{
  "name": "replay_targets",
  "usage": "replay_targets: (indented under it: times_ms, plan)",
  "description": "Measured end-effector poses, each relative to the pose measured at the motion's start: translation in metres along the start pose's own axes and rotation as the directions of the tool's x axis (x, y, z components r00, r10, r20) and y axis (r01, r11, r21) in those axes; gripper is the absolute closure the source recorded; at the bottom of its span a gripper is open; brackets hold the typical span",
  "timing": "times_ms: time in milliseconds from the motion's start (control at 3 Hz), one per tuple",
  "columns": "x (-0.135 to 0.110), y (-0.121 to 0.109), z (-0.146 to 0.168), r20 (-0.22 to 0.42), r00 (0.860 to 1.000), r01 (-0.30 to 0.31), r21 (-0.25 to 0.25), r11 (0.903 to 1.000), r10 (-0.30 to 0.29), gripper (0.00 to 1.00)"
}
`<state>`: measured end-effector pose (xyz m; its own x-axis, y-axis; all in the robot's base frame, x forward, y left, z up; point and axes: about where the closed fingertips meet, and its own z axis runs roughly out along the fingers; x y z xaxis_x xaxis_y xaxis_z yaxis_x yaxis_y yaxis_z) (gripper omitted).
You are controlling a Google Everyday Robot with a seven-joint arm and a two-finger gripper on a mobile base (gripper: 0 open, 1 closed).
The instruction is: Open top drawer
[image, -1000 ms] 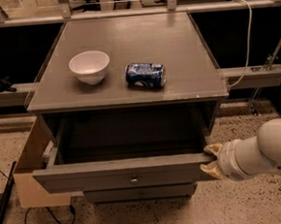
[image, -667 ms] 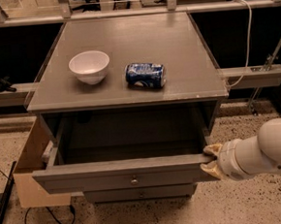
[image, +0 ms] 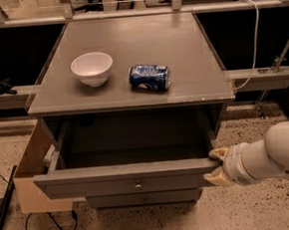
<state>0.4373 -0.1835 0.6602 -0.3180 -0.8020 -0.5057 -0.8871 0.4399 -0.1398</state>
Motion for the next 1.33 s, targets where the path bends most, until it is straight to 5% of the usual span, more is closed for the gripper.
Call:
replay_targets:
  times_ms: [333, 1000, 1333]
  plan:
    - [0.0, 0.0, 0.0, 0.0, 1.0, 0.0, 0.0, 1.0, 0.0, 0.05]
    - [-0.001, 0.0, 0.0, 0.0, 1.0, 0.002, 0.0, 1.0, -0.002, 0.0]
    - [-0.04, -0.002, 0.023, -0.002, 0.997, 0.078, -0.023, 0.9967, -0.078, 0.0]
